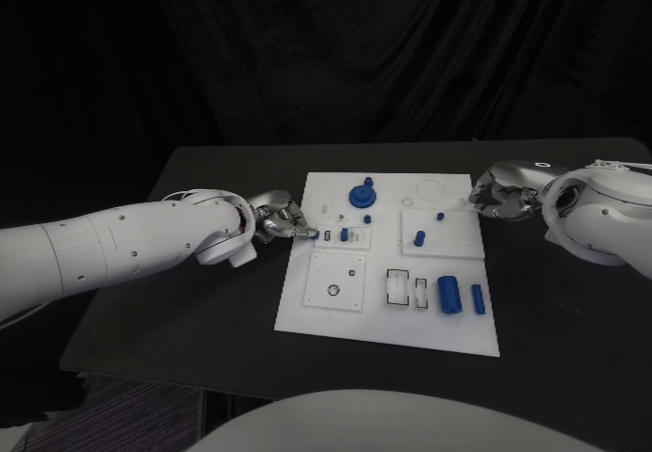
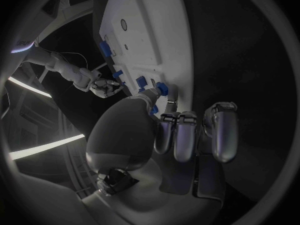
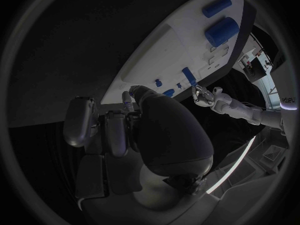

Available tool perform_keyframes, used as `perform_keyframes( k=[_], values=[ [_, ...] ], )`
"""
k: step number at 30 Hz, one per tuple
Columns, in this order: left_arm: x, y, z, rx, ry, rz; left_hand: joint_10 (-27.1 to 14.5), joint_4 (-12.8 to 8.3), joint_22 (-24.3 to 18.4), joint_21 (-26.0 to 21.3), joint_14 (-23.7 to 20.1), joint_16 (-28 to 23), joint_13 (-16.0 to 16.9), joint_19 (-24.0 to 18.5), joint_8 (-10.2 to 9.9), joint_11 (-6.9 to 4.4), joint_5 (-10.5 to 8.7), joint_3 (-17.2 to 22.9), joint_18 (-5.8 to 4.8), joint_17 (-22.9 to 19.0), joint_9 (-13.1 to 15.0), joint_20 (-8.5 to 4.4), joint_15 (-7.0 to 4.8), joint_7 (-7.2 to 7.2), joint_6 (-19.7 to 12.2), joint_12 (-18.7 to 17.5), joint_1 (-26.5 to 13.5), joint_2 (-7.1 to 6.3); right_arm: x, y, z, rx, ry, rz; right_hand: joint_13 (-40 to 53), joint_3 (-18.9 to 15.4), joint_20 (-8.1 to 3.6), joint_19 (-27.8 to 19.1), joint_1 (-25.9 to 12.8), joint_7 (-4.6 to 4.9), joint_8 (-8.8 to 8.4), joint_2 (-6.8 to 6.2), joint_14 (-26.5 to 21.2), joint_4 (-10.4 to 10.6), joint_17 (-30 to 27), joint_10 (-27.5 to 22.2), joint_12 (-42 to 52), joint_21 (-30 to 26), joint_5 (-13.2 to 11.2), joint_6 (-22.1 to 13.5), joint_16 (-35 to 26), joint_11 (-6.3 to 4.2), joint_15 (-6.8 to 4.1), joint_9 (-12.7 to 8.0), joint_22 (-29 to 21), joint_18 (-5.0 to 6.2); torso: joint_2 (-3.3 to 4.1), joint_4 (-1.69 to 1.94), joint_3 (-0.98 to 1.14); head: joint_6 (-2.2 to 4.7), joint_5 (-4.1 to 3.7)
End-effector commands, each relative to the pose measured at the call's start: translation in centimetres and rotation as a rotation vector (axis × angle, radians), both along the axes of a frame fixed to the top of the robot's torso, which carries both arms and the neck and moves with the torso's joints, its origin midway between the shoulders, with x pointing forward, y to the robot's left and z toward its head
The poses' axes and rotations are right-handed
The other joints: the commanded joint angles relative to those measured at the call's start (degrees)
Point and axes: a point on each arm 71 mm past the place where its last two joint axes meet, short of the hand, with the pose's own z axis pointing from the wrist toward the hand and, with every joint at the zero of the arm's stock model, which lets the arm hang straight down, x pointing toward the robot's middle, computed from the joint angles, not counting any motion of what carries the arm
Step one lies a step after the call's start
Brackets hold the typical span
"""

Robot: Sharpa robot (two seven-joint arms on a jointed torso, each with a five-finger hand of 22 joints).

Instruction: Assemble the parts on the task board

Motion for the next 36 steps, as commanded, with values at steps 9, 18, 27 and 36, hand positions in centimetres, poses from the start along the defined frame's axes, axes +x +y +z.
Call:
perform_keyframes(
  k=[9, 18, 27, 36],
  values=[
    [-0.5, 0.4, 0.1, -0.009, -0.045, 0.023, 4.4, -10.2, 11.5, 0.2, 6.0, 0.1, 13.9, 0.1, 0.9, 0.11, -2.9, 12.8, -0.76, 15.1, 0.9, -0.4, 0.14, -0.25, 0.7, -0.2, -0.9, -1.42, 0.0, -0.3, -0.2, -0.019, 0.017, -0.023, 10.4, 0.5, 0.1, -0.7, -0.5, -0.07, 0.3, -0.1, 4.2, -0.1, 11.4, 1.6, -0.5, -1.0, 0.1, 0.1, -0.5, -0.07, 0.0, -0.1, 8.9, 0.51, -0.04, 0.05, 0.02, 0.01, 0.1],
    [-0.8, 0.4, 0.3, -0.014, -0.05, 0.027, 4.4, -10.3, 11.5, 0.3, 6.0, 0.1, 14.0, 0.1, 1.3, 0.06, -4.15, 14.0, -0.78, 15.1, 1.3, -0.43, 0.11, -0.3, 0.7, -0.1, -1.3, -1.82, 0.0, -0.2, -0.3, -0.024, 0.023, -0.024, 10.2, 0.6, 0.1, -0.9, -0.5, -0.06, 0.31, -0.11, 4.1, -0.2, 11.2, 1.3, -0.7, -1.4, 0.1, 0.1, -0.8, -0.06, 0.0, -0.1, 8.8, 0.59, 0.0, 0.01, 0.02, 0.01, 0.16],
    [-1.1, 0.4, 0.4, -0.016, -0.046, 0.027, 4.4, -10.4, 11.5, 0.3, 6.0, 0.1, 14.0, 0.1, 1.6, 0.01, -4.75, 14.7, -0.77, 15.1, 1.5, -0.46, 0.09, -0.33, 0.8, -0.1, -1.4, -2.05, 0.0, -0.3, -0.3, -0.031, 0.031, -0.029, 9.9, 0.7, 0.11, -1.1, -0.5, -0.05, 0.34, -0.15, 4.0, -0.3, 11.0, 1.0, -0.9, -2.0, 0.0, 0.1, -1.1, -0.05, 0.02, -0.2, 8.6, 0.7, -0.04, -0.01, 0.09, 0.01, 0.18],
    [-1.4, 0.5, 0.5, -0.012, -0.041, 0.038, 4.4, -10.5, 11.5, 0.2, 6.0, 0.1, 14.0, 0.1, 1.8, -0.03, -5.12, 15.8, -0.76, 15.1, 1.7, -0.49, 0.04, -0.36, 0.9, -0.1, -1.5, -2.26, 0.1, -0.3, -0.4, -0.036, 0.037, -0.03, 9.8, 0.8, 0.11, -1.3, -0.4, -0.04, 0.36, -0.21, 3.9, -0.5, 10.9, 0.9, -1.0, -2.4, 0.0, 0.1, -1.3, -0.04, 0.02, -0.2, 8.5, 0.78, -0.03, -0.01, 0.05, 0.01, 0.17]
  ],
)
